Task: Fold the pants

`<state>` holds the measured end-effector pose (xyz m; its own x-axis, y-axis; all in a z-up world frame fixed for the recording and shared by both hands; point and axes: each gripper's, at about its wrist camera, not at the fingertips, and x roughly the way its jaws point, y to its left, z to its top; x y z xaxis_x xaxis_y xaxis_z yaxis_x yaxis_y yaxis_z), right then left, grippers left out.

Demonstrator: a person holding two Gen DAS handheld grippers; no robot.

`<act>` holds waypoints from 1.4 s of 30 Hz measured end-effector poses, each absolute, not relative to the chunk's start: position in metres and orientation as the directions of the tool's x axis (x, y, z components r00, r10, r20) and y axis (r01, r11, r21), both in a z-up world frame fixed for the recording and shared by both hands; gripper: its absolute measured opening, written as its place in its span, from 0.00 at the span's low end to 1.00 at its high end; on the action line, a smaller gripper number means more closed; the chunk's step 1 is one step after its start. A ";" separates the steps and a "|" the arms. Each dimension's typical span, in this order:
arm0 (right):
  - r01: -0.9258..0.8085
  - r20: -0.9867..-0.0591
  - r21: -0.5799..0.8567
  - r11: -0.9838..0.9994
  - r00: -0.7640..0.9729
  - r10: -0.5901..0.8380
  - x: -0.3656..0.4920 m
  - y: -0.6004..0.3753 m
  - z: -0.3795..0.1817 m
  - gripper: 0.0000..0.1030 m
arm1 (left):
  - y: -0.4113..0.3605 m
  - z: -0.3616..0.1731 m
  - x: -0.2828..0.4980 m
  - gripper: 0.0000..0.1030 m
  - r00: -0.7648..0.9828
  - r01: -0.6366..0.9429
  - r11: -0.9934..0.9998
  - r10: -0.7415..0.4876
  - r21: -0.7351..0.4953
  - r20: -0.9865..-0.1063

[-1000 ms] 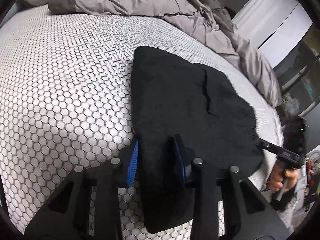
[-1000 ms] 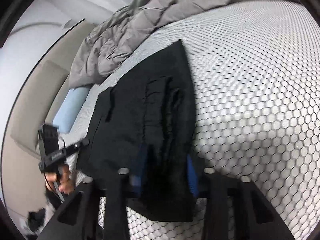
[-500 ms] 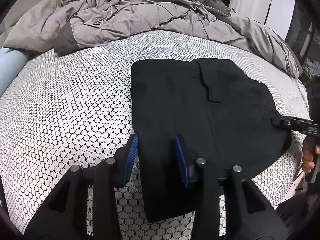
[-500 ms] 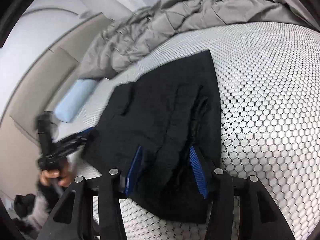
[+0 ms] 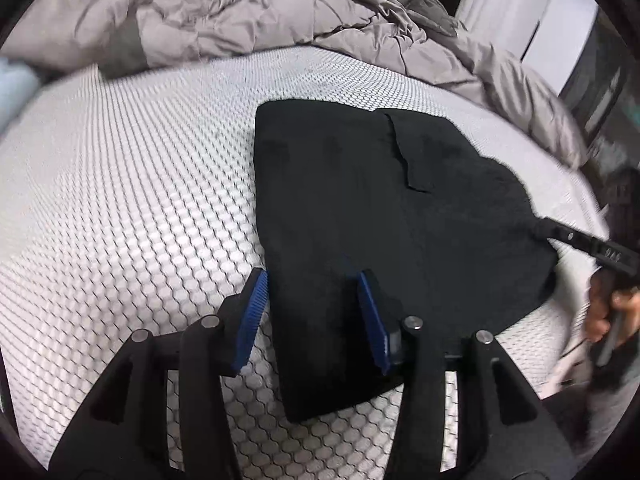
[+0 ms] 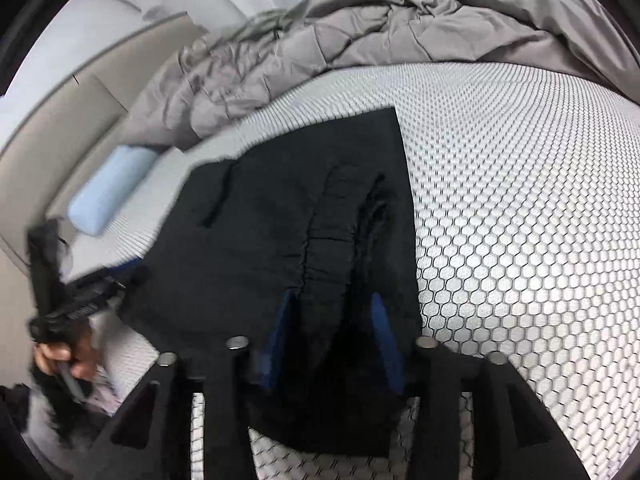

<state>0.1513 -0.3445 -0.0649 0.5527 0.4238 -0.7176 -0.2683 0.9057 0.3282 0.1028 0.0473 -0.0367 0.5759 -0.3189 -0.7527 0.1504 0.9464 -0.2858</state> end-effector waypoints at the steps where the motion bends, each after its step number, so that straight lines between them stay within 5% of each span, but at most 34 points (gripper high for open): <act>1: -0.257 -0.708 0.339 0.905 0.564 0.426 0.150 -0.351 -0.062 0.58 | 0.053 -0.040 0.105 0.41 0.555 0.149 0.928 -0.365 -0.343 -0.748; 5: -0.194 -0.739 0.410 0.891 0.502 0.449 0.163 -0.361 -0.083 0.58 | 0.068 -0.050 0.112 0.39 0.539 0.105 0.876 -0.447 -0.470 -0.714; 9: -0.200 -0.717 0.433 0.879 0.514 0.470 0.175 -0.349 -0.089 0.33 | 0.064 -0.051 0.128 0.36 0.552 0.097 0.886 -0.428 -0.454 -0.716; 14: -0.179 -0.720 0.386 0.905 0.554 0.417 0.185 -0.340 -0.088 0.33 | 0.068 -0.045 0.147 0.36 0.574 0.032 0.892 -0.386 -0.451 -0.722; 18: -0.184 -0.719 0.334 0.925 0.585 0.376 0.173 -0.341 -0.075 0.56 | 0.061 -0.030 0.132 0.37 0.634 0.032 0.945 -0.271 -0.326 -0.724; 20: -0.191 -0.710 0.292 0.937 0.613 0.346 0.162 -0.343 -0.067 0.66 | 0.052 -0.021 0.114 0.51 0.659 0.072 0.964 -0.239 -0.256 -0.713; 22: -0.219 -0.681 0.245 0.945 0.655 0.328 0.142 -0.345 -0.057 0.77 | 0.040 -0.010 0.093 0.75 0.695 0.086 0.978 -0.195 -0.189 -0.692; 25: -0.271 -0.608 0.201 0.941 0.719 0.337 0.113 -0.343 -0.041 0.99 | 0.025 0.009 0.065 0.92 0.764 0.115 0.983 -0.181 -0.145 -0.619; 27: -0.305 -0.566 0.160 0.939 0.751 0.340 0.097 -0.335 -0.034 1.00 | 0.020 0.015 0.048 1.00 0.808 0.101 0.984 -0.167 -0.146 -0.565; 33: -0.395 -0.455 0.042 0.918 0.810 0.370 0.053 -0.315 -0.027 1.00 | 0.020 0.022 0.019 0.99 0.854 0.042 0.982 -0.132 -0.185 -0.504; 42: -0.417 -0.387 0.051 0.908 0.829 0.403 0.025 -0.309 -0.022 1.00 | 0.008 0.022 -0.012 1.00 0.895 0.067 0.988 -0.122 -0.141 -0.429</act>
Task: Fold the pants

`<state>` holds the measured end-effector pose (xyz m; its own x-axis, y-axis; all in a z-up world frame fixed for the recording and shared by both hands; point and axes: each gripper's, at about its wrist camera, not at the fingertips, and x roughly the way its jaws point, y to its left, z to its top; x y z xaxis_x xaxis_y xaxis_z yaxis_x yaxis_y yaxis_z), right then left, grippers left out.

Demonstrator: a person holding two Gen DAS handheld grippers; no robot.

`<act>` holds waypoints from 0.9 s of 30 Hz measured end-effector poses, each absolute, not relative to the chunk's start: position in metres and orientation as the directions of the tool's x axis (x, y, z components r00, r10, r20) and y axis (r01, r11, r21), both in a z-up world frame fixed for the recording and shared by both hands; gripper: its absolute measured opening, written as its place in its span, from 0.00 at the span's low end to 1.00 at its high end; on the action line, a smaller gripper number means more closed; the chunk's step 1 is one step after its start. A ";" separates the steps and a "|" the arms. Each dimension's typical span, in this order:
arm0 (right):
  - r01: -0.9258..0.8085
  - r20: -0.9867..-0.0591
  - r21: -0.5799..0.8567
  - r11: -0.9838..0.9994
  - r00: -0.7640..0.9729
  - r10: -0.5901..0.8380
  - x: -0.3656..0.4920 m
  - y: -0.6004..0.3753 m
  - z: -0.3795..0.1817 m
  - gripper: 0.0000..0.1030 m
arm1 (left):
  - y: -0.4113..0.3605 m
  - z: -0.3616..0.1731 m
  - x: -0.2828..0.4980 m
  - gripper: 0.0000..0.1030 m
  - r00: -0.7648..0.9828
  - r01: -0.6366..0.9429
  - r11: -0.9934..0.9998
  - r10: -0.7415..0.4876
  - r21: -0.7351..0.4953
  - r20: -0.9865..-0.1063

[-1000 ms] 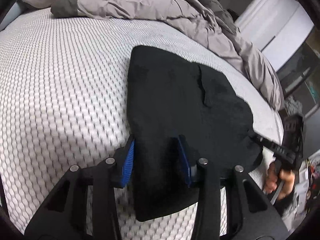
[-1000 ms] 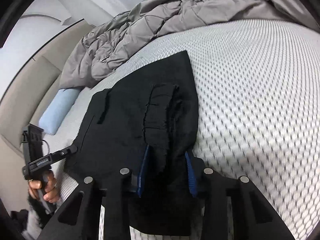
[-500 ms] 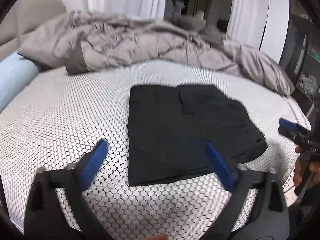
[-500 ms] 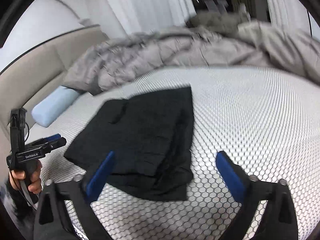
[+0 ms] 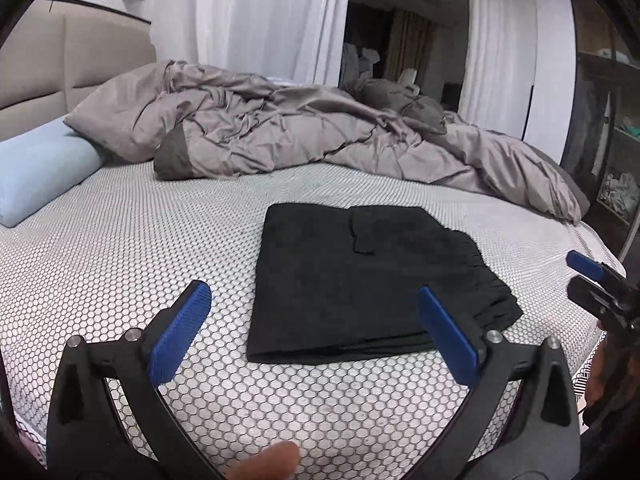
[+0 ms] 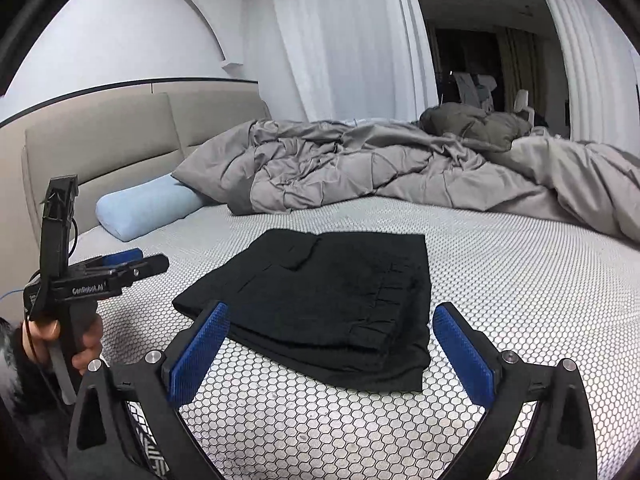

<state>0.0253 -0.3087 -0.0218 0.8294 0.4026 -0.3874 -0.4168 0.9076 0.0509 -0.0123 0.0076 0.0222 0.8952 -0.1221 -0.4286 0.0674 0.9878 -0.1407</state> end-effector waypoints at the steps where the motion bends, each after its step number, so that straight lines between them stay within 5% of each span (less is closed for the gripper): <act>1: -0.413 -0.383 0.057 0.909 0.832 0.402 0.025 -0.308 -0.022 1.00 | 0.006 0.023 -0.014 1.00 0.897 0.072 0.988 -0.124 -0.135 -0.425; 27: -0.400 -0.337 0.082 0.913 0.851 0.403 0.026 -0.303 -0.018 1.00 | 0.006 0.034 -0.024 1.00 0.916 0.104 0.988 -0.139 -0.112 -0.375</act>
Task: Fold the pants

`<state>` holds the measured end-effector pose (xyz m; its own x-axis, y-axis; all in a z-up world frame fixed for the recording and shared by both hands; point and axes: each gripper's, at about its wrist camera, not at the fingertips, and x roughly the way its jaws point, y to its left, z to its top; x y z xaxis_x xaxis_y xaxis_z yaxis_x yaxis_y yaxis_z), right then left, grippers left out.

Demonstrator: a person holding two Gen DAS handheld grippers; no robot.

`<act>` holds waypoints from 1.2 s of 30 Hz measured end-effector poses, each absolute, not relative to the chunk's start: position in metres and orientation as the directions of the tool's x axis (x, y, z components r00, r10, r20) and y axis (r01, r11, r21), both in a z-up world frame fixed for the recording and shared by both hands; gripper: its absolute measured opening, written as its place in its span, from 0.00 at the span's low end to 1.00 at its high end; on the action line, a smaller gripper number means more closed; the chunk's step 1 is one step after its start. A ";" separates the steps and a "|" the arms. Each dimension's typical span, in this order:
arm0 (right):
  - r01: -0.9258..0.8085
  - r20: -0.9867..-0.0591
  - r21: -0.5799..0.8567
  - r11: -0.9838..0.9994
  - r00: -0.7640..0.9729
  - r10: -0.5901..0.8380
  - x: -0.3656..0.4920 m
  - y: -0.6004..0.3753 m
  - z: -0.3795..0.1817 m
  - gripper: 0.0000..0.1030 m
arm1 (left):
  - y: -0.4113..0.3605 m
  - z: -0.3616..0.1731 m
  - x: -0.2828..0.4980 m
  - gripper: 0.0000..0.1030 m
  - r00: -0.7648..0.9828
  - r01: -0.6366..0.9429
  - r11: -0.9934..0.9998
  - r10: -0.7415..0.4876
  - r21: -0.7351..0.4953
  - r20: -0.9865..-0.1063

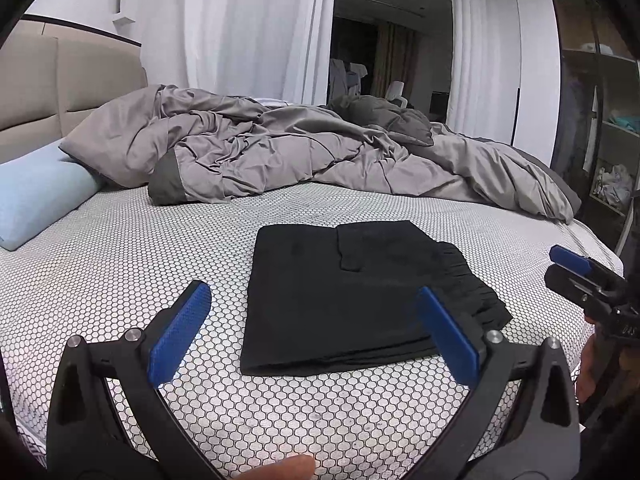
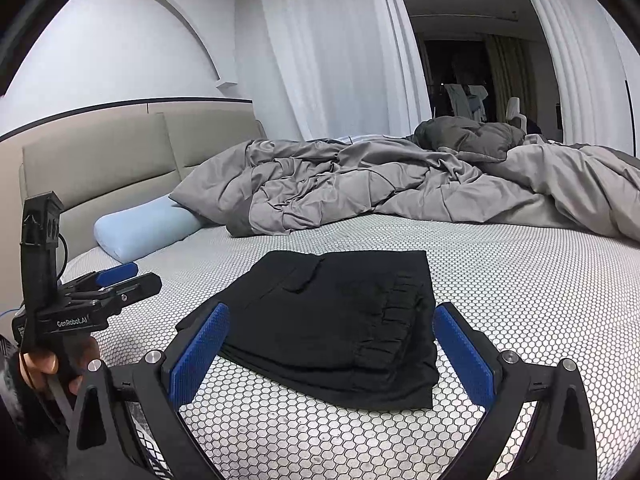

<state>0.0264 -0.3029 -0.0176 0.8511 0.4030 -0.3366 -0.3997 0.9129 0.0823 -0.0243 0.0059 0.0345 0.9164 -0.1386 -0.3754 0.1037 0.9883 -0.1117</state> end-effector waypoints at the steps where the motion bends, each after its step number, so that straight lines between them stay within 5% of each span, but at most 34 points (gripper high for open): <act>1: -0.400 -0.336 0.082 0.913 0.851 0.403 0.026 -0.303 -0.018 1.00 | 0.007 0.034 -0.024 1.00 0.917 0.101 0.989 -0.136 -0.113 -0.375; 36: -0.403 -0.350 0.078 0.912 0.845 0.404 0.031 -0.307 -0.020 1.00 | 0.014 0.033 -0.026 1.00 0.921 0.085 0.990 -0.120 -0.111 -0.371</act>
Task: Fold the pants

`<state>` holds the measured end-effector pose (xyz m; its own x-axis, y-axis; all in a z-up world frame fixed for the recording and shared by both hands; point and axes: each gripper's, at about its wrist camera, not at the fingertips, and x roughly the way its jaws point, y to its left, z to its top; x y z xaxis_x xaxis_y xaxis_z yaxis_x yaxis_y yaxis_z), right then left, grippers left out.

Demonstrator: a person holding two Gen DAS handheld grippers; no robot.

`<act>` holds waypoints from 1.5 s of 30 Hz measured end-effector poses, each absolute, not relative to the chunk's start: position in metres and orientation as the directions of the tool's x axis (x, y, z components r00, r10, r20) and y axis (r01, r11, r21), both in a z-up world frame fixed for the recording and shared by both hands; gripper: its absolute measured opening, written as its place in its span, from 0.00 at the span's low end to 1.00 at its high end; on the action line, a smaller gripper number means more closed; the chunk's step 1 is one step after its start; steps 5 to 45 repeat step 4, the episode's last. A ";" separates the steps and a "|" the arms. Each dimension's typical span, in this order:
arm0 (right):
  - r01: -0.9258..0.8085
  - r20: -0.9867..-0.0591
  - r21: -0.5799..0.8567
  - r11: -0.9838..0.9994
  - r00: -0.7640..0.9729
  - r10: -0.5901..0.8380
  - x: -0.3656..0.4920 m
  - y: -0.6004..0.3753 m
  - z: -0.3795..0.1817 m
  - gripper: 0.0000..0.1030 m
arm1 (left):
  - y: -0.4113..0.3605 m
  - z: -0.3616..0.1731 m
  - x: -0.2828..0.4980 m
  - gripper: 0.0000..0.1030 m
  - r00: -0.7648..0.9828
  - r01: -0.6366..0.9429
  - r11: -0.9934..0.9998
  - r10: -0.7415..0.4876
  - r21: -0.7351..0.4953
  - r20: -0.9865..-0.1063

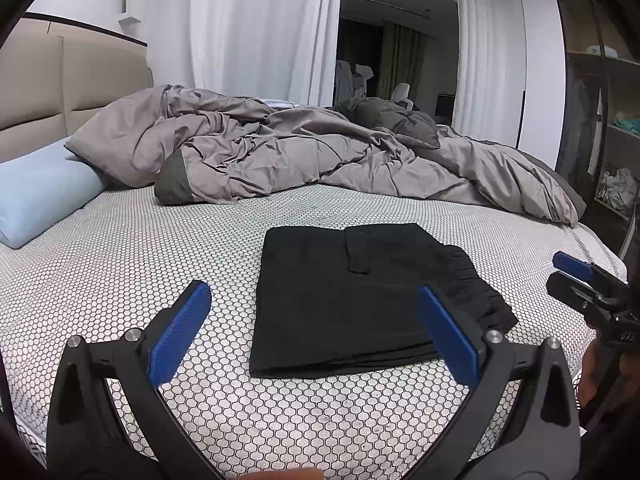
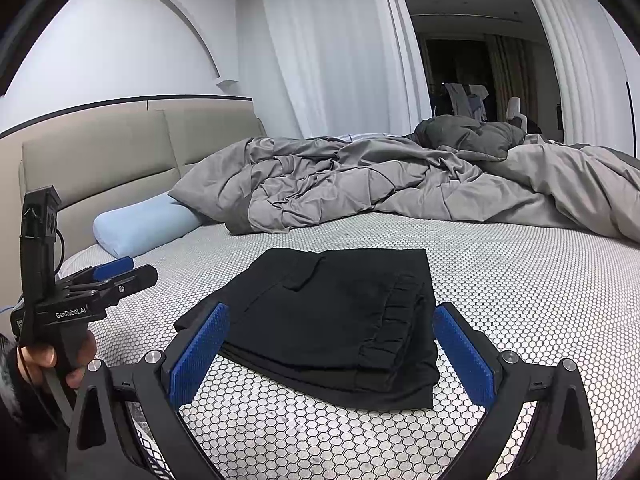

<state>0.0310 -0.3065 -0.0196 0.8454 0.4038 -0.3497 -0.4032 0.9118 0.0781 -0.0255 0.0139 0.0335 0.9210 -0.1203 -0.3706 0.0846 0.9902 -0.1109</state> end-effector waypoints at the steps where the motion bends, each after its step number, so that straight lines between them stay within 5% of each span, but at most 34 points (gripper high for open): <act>1: -0.403 -0.351 0.077 0.912 0.845 0.403 0.031 -0.307 -0.020 1.00 | 0.012 0.034 -0.026 1.00 0.922 0.082 0.990 -0.118 -0.111 -0.369; 45: -0.404 -0.355 0.075 0.911 0.843 0.403 0.032 -0.306 -0.021 1.00 | 0.012 0.033 -0.026 1.00 0.922 0.080 0.991 -0.116 -0.110 -0.370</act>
